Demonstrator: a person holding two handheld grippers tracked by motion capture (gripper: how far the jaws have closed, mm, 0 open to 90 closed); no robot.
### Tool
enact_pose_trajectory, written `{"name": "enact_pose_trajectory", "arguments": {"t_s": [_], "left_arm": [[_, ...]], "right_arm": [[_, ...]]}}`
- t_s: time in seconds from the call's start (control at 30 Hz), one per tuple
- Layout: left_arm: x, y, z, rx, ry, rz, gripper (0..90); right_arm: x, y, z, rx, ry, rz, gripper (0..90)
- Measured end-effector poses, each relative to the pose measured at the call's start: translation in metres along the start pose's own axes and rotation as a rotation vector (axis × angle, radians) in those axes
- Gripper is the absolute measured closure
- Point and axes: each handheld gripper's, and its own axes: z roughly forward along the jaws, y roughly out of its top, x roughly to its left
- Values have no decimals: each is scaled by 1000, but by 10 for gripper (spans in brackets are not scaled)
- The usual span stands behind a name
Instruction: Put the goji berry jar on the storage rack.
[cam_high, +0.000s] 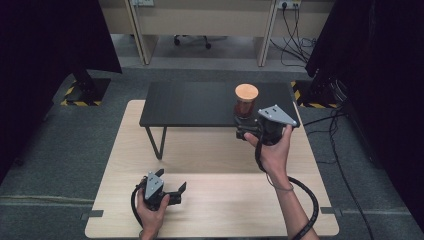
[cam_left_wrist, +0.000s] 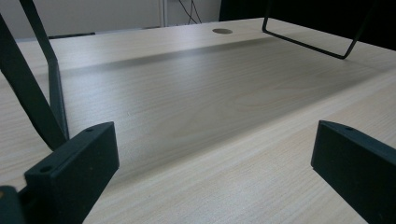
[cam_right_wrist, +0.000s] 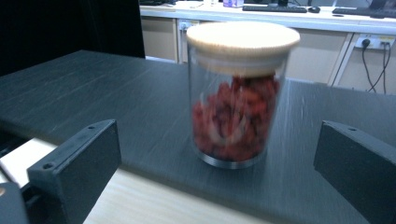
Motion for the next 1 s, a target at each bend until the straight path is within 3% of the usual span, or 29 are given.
{"name": "enact_pose_trajectory", "arguments": {"t_s": [0.23,0.73,0.9,1.0], "left_arm": [[0,0,0,2,0,7,1],[0,0,-1,0,-1,4,1],[0,-1,-1,-2,-2,1,0],[0,-1,-1,-3,-1,0,0]], "right_arm": [[-1,-31,-27,-22,1,-8,7],[-1,-69,-67,-64,13,-32,4],[-3,-106,-73,-67,-9,-47,3],[-9,-131,-71,-47,-15,-18,3]]}}
